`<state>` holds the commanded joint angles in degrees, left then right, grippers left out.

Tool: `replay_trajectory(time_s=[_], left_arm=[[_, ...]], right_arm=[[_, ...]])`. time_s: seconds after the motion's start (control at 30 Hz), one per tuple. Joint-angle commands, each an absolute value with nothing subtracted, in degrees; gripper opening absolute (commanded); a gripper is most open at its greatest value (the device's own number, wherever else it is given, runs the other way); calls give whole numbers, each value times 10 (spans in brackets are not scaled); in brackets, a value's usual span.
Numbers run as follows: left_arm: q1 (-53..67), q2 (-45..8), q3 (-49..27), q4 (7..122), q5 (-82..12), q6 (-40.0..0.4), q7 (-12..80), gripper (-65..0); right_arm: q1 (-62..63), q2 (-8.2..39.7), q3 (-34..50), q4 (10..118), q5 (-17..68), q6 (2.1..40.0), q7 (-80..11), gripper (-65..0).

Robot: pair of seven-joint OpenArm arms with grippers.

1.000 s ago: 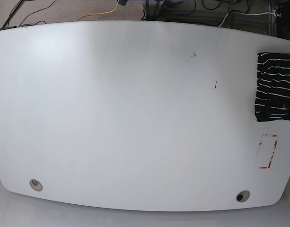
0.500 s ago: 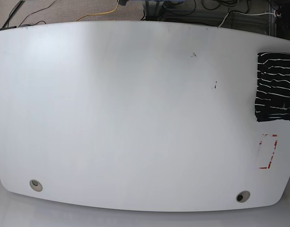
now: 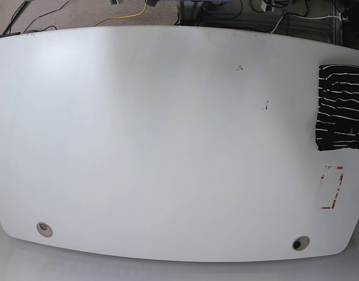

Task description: Layout the t-shirt on the table in an organized manner, then fold the t-shirt properly

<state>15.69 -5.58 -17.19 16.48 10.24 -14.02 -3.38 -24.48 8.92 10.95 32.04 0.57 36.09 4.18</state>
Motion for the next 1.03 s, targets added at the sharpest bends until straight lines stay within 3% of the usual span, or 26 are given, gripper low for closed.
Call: replay_trajectory(time_s=[0.13,0.23,0.57,1.03], left_arm=[[134,-56,-172,134,109,-86,-35,-515],[114,-56,-172,123,109,-67,-34,-514],[65,-56,-172,68,132,-62,-32,-514],[64,-53,-172,66,144,-42,-32,-511]], right_arm=[[-213,89,94,289,6,331,41,-534],[-195,87,88,270,6,308,41,-533],[-160,86,51,235,6,268,39,-530],[-159,85,48,231,7,264,42,-528]])
